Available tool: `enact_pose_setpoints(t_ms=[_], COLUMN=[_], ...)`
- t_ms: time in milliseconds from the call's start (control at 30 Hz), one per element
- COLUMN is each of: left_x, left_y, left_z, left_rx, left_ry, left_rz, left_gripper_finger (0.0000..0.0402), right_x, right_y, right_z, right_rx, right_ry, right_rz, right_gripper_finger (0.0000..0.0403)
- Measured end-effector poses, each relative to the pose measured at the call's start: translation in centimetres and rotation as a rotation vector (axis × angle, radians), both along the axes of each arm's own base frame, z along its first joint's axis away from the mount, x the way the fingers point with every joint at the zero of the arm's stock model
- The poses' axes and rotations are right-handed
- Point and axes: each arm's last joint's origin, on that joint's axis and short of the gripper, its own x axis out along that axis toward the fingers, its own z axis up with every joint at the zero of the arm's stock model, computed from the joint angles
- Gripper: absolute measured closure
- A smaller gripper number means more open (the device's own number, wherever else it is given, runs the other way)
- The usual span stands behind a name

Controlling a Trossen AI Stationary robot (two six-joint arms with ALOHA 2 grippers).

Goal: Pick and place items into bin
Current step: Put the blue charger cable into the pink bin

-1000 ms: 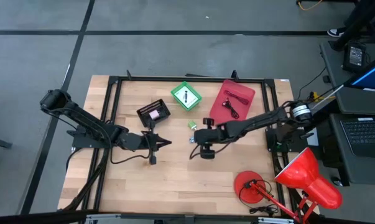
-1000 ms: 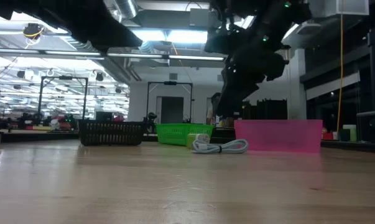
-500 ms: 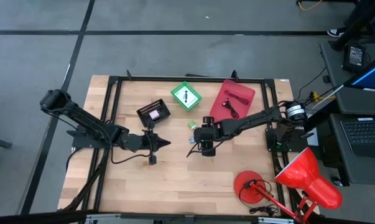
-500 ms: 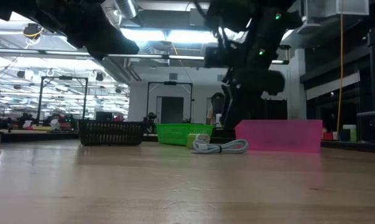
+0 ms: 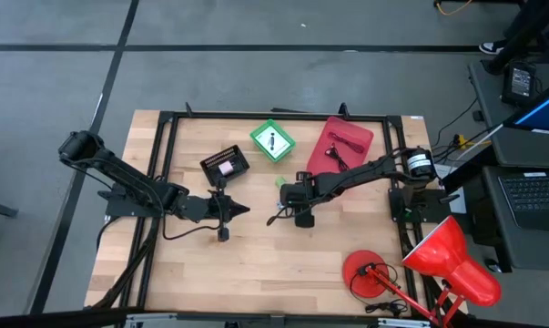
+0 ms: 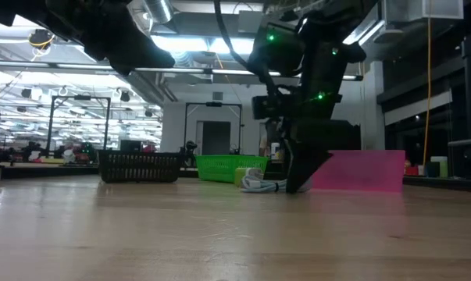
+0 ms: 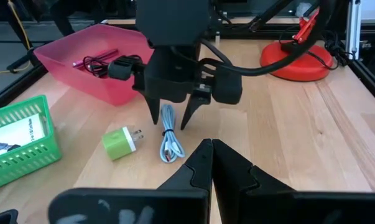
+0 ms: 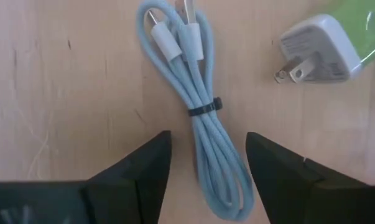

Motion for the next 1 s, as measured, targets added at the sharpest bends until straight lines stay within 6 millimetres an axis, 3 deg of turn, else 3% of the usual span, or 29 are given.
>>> enact_pose_setpoints(t_ms=[167, 500, 833, 1000], left_x=[0.0, 0.0, 0.0, 0.0], left_y=[0.0, 0.0, 0.0, 0.0], left_z=[0.0, 0.0, 0.0, 0.0], left_rx=[0.000, 0.001, 0.001, 0.002], left_ry=[0.001, 0.002, 0.002, 0.002], left_rz=[0.000, 0.000, 0.000, 0.000], left_gripper_finger=[0.0398, 0.0398, 0.0398, 0.0398], right_x=[0.0, -0.1, -0.3, -0.4], right_y=[0.0, 0.2, 0.2, 0.7], right_z=[-0.2, -0.3, -0.4, 0.8], right_rx=[0.024, 0.091, 0.097, 0.119], right_ry=[0.007, 0.023, 0.040, 0.035], right_rz=[0.006, 0.045, 0.022, 0.016], right_gripper_finger=[0.0231, 0.0390, 0.0399, 0.0401])
